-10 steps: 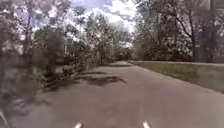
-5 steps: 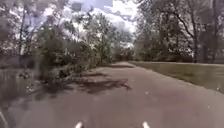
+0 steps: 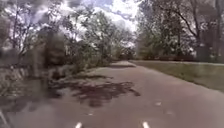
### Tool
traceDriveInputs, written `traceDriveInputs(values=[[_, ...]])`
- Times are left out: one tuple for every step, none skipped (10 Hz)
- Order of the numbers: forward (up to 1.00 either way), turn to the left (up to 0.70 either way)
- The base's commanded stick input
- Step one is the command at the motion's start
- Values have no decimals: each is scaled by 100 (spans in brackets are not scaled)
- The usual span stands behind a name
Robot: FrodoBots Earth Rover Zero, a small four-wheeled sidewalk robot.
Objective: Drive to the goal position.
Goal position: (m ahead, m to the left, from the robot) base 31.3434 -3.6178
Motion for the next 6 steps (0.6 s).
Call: traceDriveInputs(values=[[100, 0], [100, 0], [100, 0], [100, 0], [100, 0], [100, 0]])
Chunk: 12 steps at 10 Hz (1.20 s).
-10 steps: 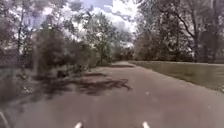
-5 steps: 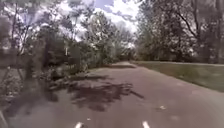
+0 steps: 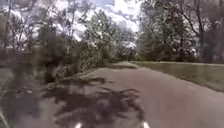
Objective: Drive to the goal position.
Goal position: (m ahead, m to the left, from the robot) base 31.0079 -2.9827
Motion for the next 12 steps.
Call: traceDriveInputs(values=[[100, 0], [100, 0], [100, 0], [100, 0], [100, 0], [100, 0], [100, 0], [100, 0], [100, -15], [100, -27], [100, -27], [100, 0]])
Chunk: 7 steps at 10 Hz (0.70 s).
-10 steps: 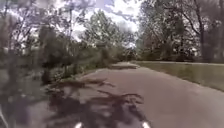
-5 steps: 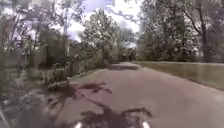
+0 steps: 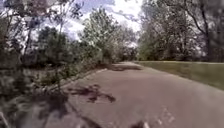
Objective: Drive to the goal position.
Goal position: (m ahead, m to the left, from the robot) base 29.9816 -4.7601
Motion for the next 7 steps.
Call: traceDriveInputs(values=[[100, 0], [100, 0], [100, 0], [100, 0], [100, 0], [100, 0], [100, -27]])
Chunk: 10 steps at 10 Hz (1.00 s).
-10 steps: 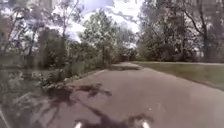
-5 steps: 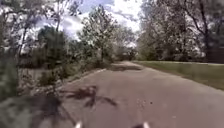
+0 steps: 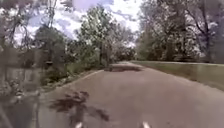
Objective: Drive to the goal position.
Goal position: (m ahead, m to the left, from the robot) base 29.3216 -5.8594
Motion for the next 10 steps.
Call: traceDriveInputs(values=[[100, -27], [100, -27], [100, -4], [100, 0], [100, 0], [100, 0], [100, 0], [100, 0], [100, 0], [100, 0]])
